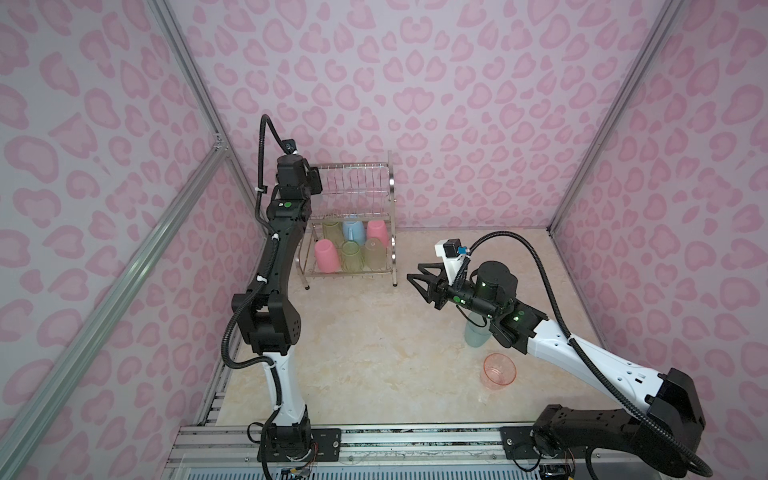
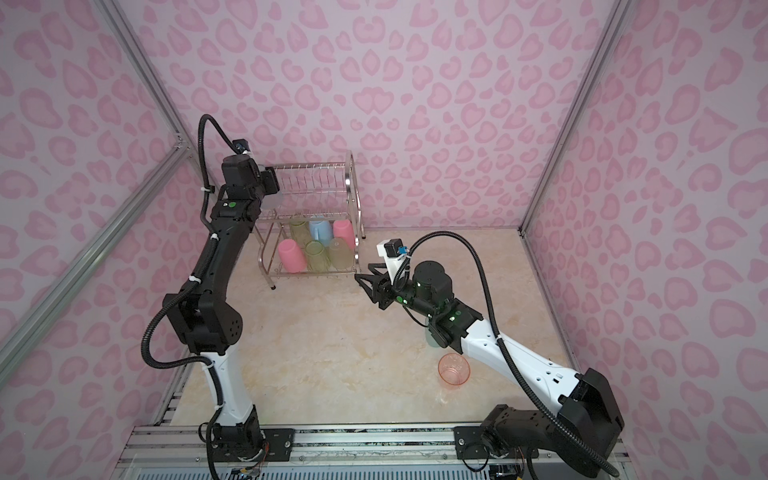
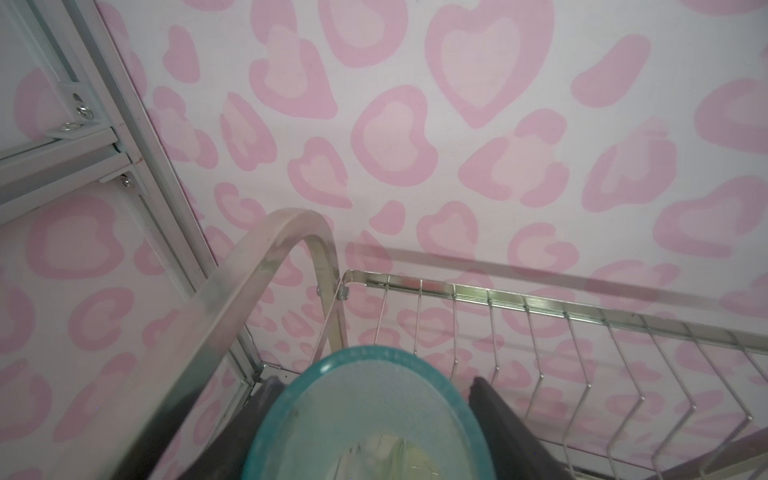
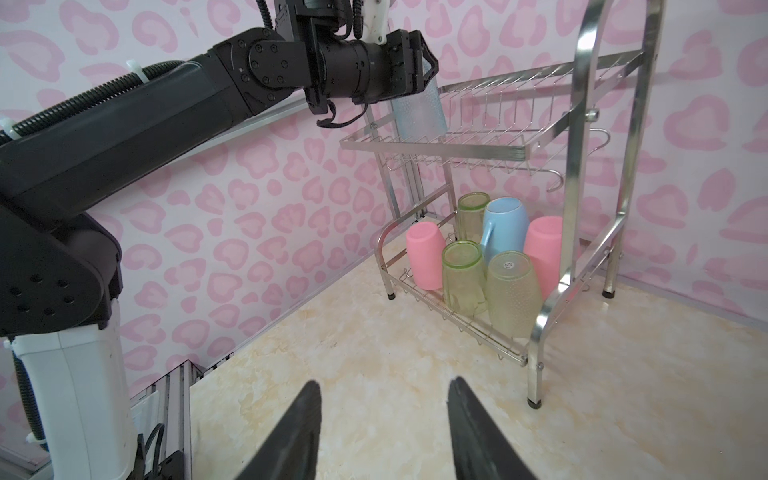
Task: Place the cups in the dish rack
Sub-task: 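Lower the teal cup toward the rack's top shelf with the left gripper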
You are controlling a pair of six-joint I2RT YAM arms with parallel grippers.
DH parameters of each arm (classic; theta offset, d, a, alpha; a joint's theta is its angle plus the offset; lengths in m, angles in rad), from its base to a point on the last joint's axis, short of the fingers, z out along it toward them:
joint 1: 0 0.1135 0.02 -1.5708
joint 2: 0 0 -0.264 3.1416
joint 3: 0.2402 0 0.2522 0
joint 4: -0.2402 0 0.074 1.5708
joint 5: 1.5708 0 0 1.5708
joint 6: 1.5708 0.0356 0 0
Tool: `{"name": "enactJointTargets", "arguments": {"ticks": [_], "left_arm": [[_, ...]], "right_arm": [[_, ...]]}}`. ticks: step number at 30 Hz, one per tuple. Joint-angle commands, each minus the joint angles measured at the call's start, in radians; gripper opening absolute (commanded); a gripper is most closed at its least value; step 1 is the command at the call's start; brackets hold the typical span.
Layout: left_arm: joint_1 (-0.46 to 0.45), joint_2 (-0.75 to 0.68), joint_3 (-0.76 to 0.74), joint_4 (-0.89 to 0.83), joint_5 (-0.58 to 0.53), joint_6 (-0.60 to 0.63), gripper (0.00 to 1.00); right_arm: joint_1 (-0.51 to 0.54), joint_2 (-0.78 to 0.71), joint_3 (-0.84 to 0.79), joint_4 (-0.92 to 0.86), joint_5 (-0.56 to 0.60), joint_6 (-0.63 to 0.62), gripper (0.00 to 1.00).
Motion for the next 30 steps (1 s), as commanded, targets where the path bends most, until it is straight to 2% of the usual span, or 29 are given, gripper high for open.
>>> {"name": "enactJointTargets", "arguments": {"ticks": [1,9,13,19,30], "left_arm": [[-0.001,0.017,-0.005,0.026,-0.001,0.006,0.58],[0.001,0.020,-0.011,0.011,0.006,0.007,0.61],[0.001,0.011,-0.015,0.006,0.005,0.009,0.72],[0.000,-0.014,-0.016,0.014,0.015,0.002,0.83],[0.000,-0.090,-0.013,0.013,0.045,-0.014,0.91]], "right_arm": [[0.001,-0.001,-0.004,0.029,0.003,-0.008,0.50],[0.002,0.000,-0.005,0.033,0.004,-0.010,0.50],[0.003,0.000,-0.001,0.028,0.008,-0.012,0.50],[0.001,0.004,0.005,0.022,0.003,-0.013,0.51],[0.002,0.007,0.022,0.002,0.012,-0.004,0.51]]}}
